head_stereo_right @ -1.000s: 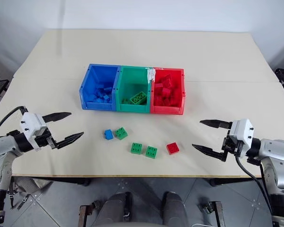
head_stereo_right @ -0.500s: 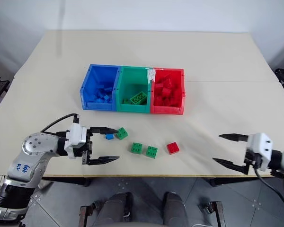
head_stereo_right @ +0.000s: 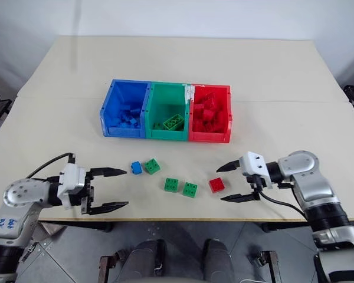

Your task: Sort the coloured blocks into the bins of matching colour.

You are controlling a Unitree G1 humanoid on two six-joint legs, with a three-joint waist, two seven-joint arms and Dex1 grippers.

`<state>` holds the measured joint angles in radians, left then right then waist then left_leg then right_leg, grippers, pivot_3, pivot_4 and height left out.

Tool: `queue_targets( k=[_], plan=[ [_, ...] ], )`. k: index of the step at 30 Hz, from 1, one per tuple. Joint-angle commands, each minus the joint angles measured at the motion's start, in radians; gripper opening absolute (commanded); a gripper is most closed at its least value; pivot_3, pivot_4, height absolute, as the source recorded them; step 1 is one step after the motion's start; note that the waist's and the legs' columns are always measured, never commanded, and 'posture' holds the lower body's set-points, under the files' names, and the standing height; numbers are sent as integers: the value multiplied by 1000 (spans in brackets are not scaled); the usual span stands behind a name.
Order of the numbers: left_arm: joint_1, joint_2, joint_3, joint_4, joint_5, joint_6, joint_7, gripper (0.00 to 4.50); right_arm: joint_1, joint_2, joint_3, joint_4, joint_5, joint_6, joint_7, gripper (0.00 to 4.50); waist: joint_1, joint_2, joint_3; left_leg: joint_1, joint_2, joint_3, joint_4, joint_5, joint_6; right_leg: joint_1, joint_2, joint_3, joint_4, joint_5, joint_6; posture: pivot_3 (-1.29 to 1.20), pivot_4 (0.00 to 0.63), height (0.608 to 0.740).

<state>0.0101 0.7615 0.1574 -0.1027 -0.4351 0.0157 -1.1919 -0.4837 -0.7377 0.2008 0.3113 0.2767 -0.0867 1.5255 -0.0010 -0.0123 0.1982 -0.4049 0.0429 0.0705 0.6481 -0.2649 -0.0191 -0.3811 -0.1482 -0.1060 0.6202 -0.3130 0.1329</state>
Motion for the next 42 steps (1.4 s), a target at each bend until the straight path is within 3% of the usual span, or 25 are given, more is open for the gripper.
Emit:
queue_targets(
  k=[1, 8, 15, 19, 25, 31, 34, 39, 42],
  plan=[
    [29, 8, 43, -39, 0, -20, 22, 4500, -17, 6, 8, 32, -13, -25, 46, 3618, 0, 0, 0, 0, 0, 1, 0, 0, 0, 0, 0, 0, 0, 0, 0, 0, 150, 740],
    [47, -4, 52, -72, -9, -7, 62, 4500, -4, 12, -33, 0, 52, -5, 27, 1447, -2, 0, 0, 0, 2, 3, 0, 0, -1, -2, 0, 0, 1, 0, 0, 0, 150, 740],
    [-32, -47, 56, -180, -64, 123, 207, 4500, -133, 88, -154, -28, 122, 220, -222, 1459, -3, 0, 0, 0, 3, 6, 1, 0, -1, -5, 0, 1, 5, 1, -1, 0, 150, 740],
    [-79, -81, 70, -217, -106, 217, 300, 4500, -335, 176, -180, 156, 33, 206, -433, 1459, -10, 1, 0, 0, 5, 13, 0, 1, -2, -12, 0, 2, 8, 3, -4, 0, 150, 740],
    [-68, -86, 78, -245, -99, 246, 329, 4500, -487, 237, -172, 324, -36, 189, -528, 1459, -18, 1, 0, -1, 6, 15, -2, 0, -2, -13, 1, 2, 9, 3, -4, 0, 150, 740],
    [-47, -86, 83, -268, -98, 256, 344, 4500, -484, 242, -179, 299, -46, 140, -507, 3472, -23, 1, 0, -2, 6, 20, -2, -2, 0, -13, 0, 2, 7, 4, -2, 0, 150, 740],
    [-47, -71, 72, -259, -99, 250, 310, 4500, -395, 194, -202, 165, 11, 150, -416, 4450, -24, 1, 0, -2, 6, 20, -2, -2, 0, -13, 0, 2, 7, 4, -2, 0, 150, 740],
    [-87, -56, 24, -204, -78, 219, 221, 4500, -206, 99, -255, -71, 101, 280, -360, 4450, -10, 1, 0, -2, 6, 20, -1, -3, 1, -13, 0, 2, 6, 4, -2, 0, 150, 740],
    [-162, -59, -75, -117, -8, 143, 133, 4500, 37, 22, -366, -252, 194, 307, -311, 4450, 6, 1, 0, -1, 6, 21, 0, -3, 1, -13, 0, 2, 6, 4, -2, 0, 150, 740]
  ],
)
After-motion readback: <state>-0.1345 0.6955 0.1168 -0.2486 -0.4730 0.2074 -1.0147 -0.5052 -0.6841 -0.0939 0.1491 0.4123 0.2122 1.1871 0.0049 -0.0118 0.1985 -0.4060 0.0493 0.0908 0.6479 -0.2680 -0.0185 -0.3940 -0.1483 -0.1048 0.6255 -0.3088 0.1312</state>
